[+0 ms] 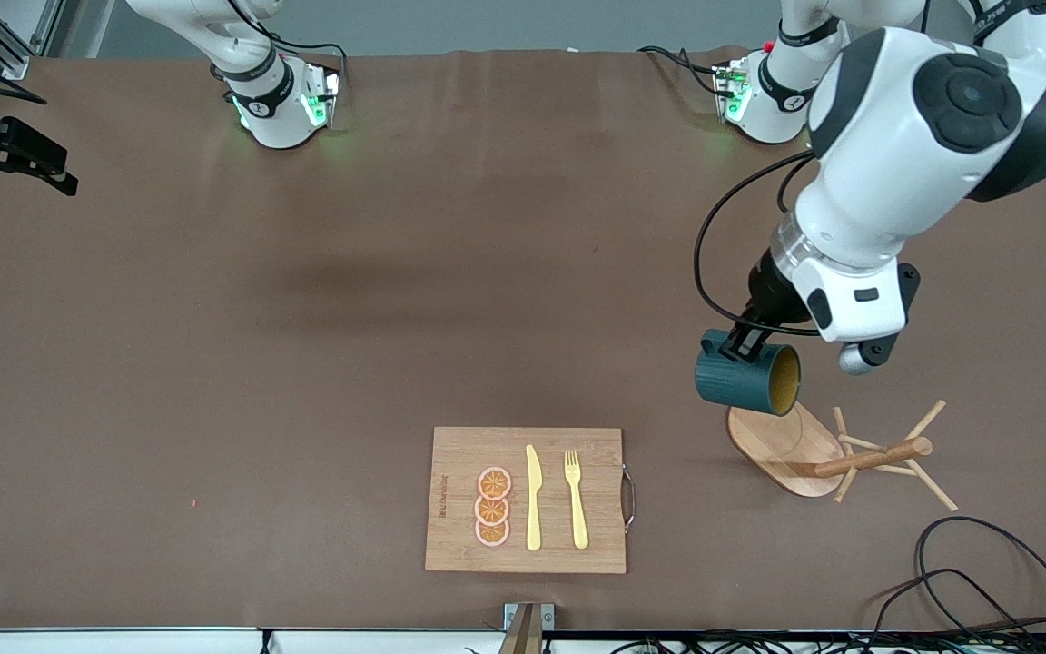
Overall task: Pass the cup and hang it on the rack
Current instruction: 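Lift the mug by the handle and carry it to the wooden rack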
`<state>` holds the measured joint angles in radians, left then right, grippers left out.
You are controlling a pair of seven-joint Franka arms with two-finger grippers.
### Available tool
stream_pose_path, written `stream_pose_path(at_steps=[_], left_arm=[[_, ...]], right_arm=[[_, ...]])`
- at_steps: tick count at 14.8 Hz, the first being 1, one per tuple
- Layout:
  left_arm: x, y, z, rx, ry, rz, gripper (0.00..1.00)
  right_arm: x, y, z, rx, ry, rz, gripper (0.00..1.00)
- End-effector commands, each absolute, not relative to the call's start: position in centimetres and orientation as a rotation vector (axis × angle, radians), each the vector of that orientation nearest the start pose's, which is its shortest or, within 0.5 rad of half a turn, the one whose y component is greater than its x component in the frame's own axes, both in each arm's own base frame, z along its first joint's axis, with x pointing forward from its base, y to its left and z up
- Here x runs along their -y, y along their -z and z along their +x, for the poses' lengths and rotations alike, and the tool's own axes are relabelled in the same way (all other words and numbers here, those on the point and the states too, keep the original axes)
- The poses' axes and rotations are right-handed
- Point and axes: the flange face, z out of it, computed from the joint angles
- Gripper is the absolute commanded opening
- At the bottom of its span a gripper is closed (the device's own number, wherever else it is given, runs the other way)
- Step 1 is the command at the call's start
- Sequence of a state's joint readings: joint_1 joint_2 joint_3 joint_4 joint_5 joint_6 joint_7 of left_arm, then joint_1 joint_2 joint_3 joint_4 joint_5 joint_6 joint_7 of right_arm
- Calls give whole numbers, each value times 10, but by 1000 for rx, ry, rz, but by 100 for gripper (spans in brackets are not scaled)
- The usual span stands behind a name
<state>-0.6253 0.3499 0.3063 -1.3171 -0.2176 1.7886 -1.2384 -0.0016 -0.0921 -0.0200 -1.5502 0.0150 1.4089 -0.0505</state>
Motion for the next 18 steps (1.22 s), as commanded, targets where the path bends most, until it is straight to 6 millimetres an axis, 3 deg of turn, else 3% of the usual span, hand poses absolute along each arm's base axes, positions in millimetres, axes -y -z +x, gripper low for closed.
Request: stream_pose_path(at_steps=[1, 4, 6, 10, 13, 18], left_arm=[[239, -556, 624, 1477, -70, -3007, 0], [186, -554, 645, 1569, -204, -3093, 0], [147, -548, 661, 1728, -315, -3104, 0], [110, -538, 676, 1967, -506, -3099, 0], [97, -527, 683, 2103, -635, -3069, 0], [59, -482, 703, 2343, -906, -2951, 0]], right_arm=[[10, -670, 508, 68, -83, -3125, 100], [10, -670, 508, 67, -81, -3125, 100], [10, -670, 508, 67, -81, -3125, 100], [10, -670, 508, 68, -83, -3125, 100], [10, -670, 508, 68, -83, -3125, 100], [10, -670, 508, 68, -83, -3125, 100]])
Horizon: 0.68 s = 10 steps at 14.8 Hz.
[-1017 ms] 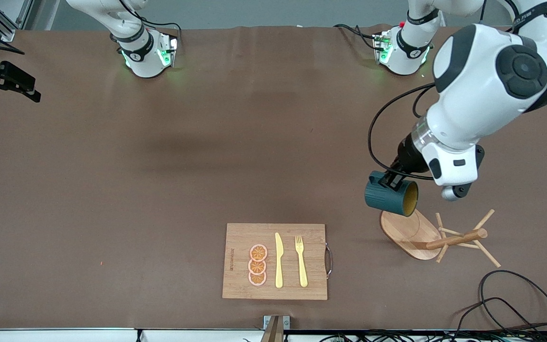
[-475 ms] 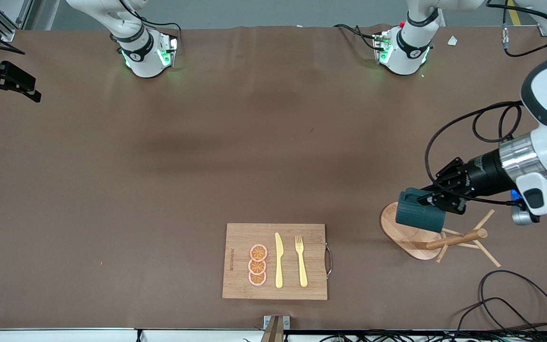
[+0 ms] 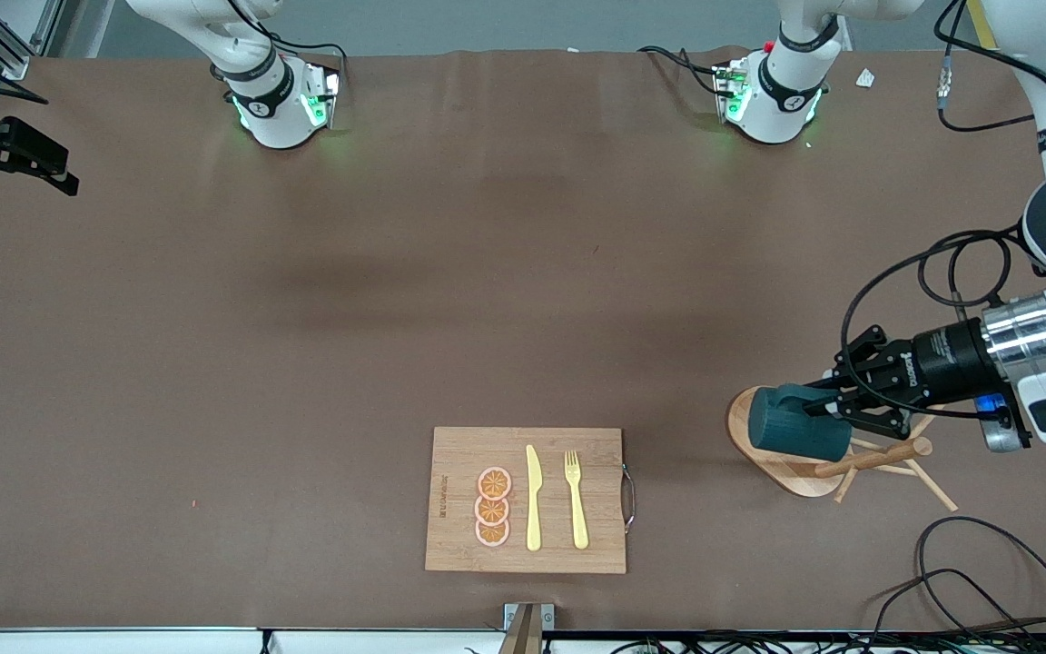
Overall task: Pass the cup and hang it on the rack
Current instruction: 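Lift the mug by the handle and carry it to the wooden rack, then align the mug opening onto a rack peg with the left gripper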
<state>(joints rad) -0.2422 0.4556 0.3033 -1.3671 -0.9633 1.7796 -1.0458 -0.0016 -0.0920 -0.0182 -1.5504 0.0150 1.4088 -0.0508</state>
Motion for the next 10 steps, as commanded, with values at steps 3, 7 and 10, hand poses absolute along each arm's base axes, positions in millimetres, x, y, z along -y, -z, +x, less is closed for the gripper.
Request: stream_pose_path(at_steps=[3, 7, 10], left_arm=[[46, -472, 707, -1483, 584, 1786, 0], [44, -467, 705, -1496, 630, 1779, 0], [39, -457, 706, -1509, 652, 1772, 0]], right_arm=[[10, -670, 508, 68, -83, -3125, 100], [7, -669, 508, 75, -85, -3125, 100], [6, -670, 507, 77, -83, -3125, 100]])
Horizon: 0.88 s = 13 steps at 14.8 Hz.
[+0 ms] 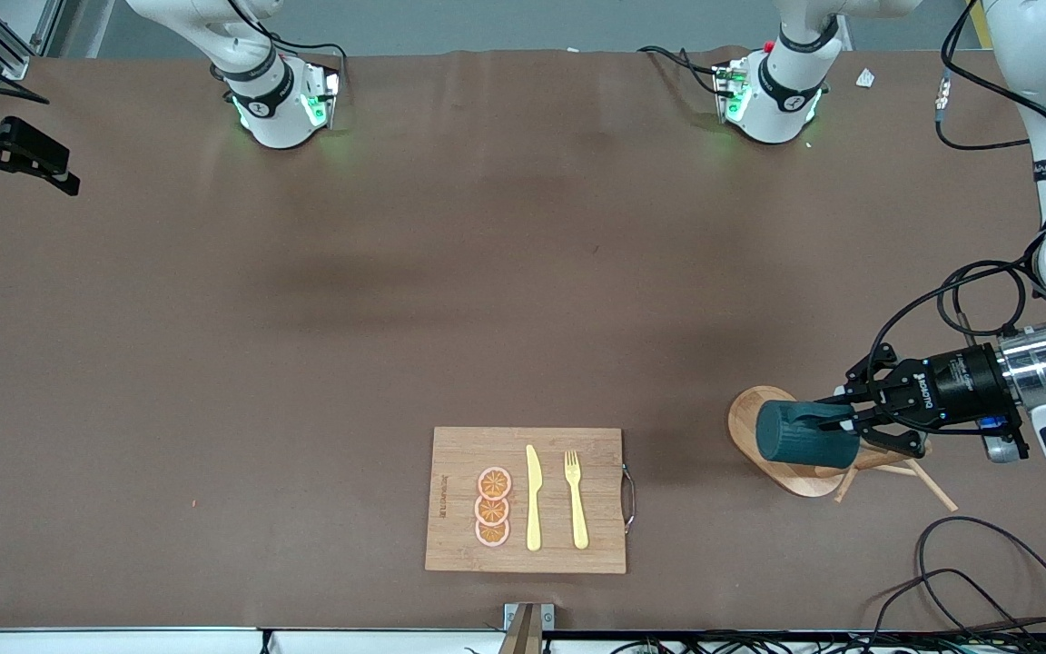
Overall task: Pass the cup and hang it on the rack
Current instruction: 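Align the mug opening onto a rack peg with the left gripper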
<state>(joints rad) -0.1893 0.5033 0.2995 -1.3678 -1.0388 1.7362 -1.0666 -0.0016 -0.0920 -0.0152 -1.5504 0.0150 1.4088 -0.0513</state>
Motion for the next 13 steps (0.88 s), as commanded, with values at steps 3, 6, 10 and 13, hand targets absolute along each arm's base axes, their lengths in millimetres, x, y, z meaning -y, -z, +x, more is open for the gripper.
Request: stream_pose_path(at_steps=[3, 6, 10, 13], left_arm=[[25, -447, 711, -1511, 678, 1693, 0], [25, -439, 712, -1517, 689, 1694, 0], [23, -433, 711, -1517, 715, 1704, 0], [16, -429, 712, -1521, 706, 1711, 0]], right_arm=[[7, -670, 507, 77, -83, -3125, 100], [6, -670, 507, 80, -81, -3125, 100], [6, -670, 507, 79, -83, -3125, 100], [6, -670, 507, 80, -81, -3125, 100]])
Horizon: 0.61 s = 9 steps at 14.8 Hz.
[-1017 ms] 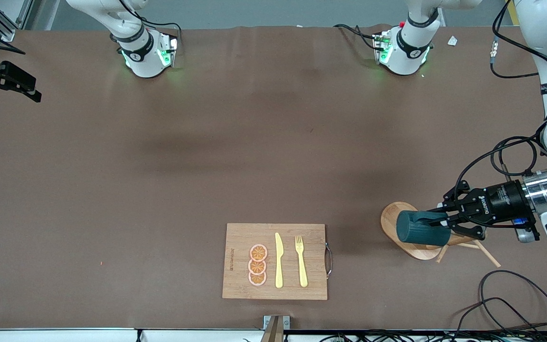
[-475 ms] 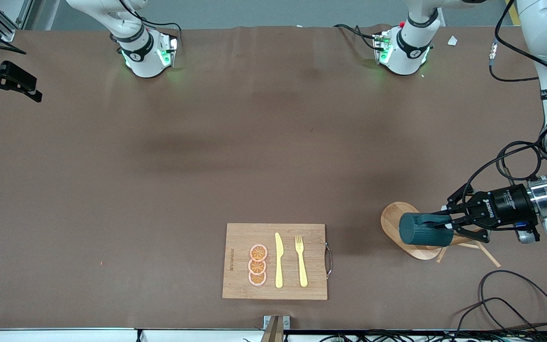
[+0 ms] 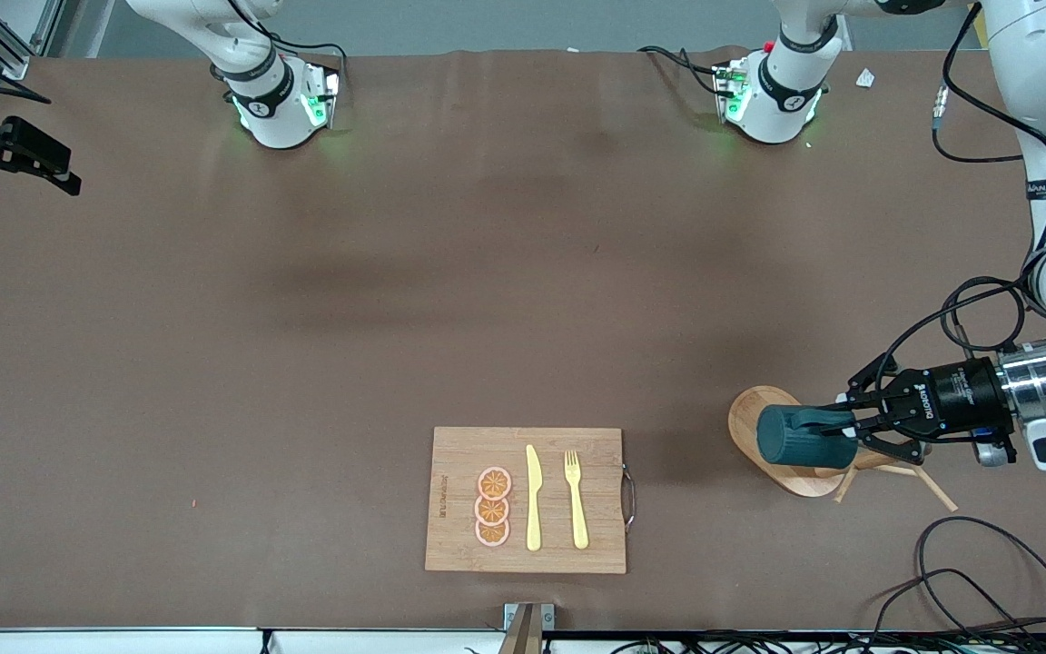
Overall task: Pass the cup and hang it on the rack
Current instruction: 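Align the mug opening onto a rack peg with the left gripper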
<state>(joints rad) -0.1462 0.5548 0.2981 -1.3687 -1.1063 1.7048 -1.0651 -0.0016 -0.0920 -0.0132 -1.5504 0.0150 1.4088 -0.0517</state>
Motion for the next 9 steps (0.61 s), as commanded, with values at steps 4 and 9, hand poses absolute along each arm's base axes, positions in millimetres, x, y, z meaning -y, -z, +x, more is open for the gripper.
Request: stream_pose_path(at_steps=[4, 9], left_arm=[[2, -419, 713, -1539, 710, 1695, 0], [-13, -407, 713, -1527, 717, 1694, 0]], right_arm=[[6, -671, 507, 80, -78, -3125, 100], [7, -671, 507, 74, -78, -3126, 100]])
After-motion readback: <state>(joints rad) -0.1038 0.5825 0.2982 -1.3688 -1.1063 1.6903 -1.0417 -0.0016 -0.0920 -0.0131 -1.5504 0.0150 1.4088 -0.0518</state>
